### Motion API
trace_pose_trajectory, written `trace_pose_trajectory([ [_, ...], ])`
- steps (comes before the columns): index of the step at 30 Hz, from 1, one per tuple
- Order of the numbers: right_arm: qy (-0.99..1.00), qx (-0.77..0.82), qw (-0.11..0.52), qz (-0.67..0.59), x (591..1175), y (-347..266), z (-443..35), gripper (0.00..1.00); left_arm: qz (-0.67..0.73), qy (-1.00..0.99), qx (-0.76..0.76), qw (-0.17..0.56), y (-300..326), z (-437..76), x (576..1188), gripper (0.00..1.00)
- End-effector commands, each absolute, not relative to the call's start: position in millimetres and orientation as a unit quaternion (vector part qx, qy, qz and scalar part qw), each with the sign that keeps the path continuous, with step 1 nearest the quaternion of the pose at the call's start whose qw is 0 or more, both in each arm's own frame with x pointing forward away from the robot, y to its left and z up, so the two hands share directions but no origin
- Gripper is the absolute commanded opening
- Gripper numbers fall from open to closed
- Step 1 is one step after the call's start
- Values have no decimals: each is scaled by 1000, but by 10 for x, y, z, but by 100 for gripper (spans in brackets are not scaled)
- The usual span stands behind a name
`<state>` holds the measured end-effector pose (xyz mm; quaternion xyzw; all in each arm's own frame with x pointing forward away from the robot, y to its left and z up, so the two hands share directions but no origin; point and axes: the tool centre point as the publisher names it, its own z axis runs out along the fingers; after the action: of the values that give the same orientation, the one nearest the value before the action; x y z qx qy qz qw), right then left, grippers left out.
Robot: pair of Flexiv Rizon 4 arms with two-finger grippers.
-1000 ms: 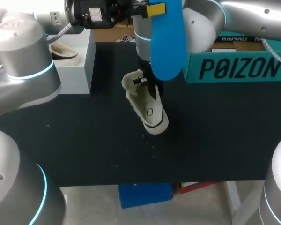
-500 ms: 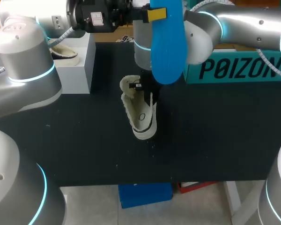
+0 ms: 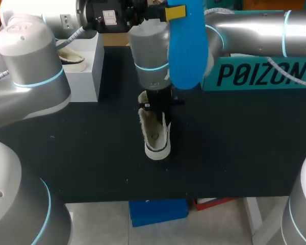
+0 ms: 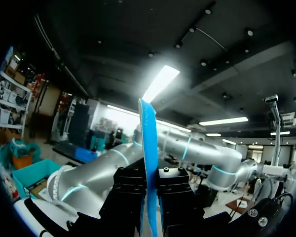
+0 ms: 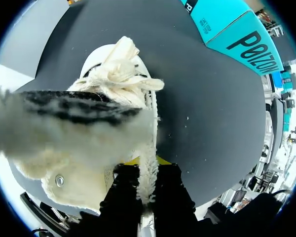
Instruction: Take the shoe out of the shoebox, open the shoe tongue, remove and reinsert the insole, then place the shoe into the shoebox
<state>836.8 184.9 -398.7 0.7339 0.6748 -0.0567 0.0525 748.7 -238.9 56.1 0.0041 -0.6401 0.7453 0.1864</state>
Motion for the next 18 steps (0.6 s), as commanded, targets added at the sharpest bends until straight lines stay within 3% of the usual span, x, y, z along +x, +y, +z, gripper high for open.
trace_pose_trajectory([
  [1, 664, 737, 84, -91, 8438, 1863, -3987, 0, 745, -641, 4, 186, -2395, 559, 7486, 0],
  [18, 623, 774, 86, -64, 8559, 1638, -3798, 0, 745, -641, 4, 186, -2395, 559, 7486, 0],
])
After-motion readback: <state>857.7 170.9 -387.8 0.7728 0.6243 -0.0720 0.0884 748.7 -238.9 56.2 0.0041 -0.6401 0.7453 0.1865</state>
